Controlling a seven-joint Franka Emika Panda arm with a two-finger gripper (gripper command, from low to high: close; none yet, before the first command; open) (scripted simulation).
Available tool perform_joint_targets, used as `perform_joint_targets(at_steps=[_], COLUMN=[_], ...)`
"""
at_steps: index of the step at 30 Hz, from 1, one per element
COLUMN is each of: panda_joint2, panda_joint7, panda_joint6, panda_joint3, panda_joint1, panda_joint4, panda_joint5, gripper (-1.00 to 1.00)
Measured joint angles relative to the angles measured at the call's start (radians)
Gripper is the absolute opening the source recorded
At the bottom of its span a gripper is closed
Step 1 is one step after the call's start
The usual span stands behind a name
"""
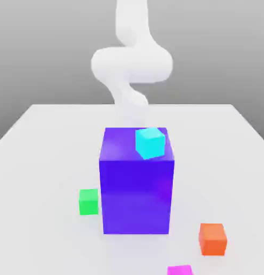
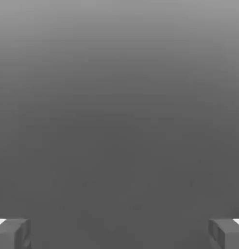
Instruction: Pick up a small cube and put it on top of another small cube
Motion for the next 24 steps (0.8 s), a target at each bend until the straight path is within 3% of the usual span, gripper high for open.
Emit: perform_joint_targets(at_steps=[24], panda_joint2=[0.876], panda_joint7=[0.108], panda_joint6=[0.250], panda_joint3=[0.093], panda_joint1=[0.038], panda_joint4=[0.027], panda_joint5=[-0.086], gripper=[0.00])
